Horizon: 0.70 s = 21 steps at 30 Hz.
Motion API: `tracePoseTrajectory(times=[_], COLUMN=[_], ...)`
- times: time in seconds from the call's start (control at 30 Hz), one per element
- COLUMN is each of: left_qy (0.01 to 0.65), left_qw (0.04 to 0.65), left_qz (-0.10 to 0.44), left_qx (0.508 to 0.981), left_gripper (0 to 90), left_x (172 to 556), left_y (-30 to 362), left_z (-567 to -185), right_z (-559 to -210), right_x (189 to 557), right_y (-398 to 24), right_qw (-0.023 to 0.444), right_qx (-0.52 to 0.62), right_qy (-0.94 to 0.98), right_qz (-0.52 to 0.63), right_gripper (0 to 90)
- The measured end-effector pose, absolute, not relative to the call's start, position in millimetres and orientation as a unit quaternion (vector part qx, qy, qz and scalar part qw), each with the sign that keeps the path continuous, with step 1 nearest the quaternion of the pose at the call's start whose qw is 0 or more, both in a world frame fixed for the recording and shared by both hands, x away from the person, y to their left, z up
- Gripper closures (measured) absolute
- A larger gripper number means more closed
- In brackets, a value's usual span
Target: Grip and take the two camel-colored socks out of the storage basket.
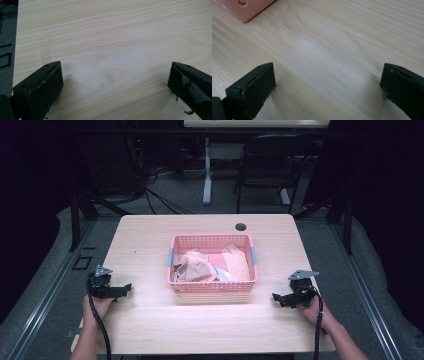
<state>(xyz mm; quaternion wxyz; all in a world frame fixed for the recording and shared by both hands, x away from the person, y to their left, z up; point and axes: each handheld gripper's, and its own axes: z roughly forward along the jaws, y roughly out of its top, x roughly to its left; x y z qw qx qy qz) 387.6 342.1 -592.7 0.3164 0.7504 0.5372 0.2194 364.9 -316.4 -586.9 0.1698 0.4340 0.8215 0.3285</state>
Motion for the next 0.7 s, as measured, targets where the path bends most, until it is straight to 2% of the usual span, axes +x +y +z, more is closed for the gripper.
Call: tracePoseTrajectory(times=[0.7], left_qy=[0.541], left_qw=[0.306], left_qz=[0.218], left_qx=[0.752], left_gripper=[0.0], left_x=[392.3], left_y=[339.1], left_z=[-590.9], right_z=[-586.8], right_x=[364.5], right_y=[-315.6], right_qw=[0.17], right_qx=[0.433], right_qy=[0.822], right_qz=[0.329], right_gripper=[0.0])
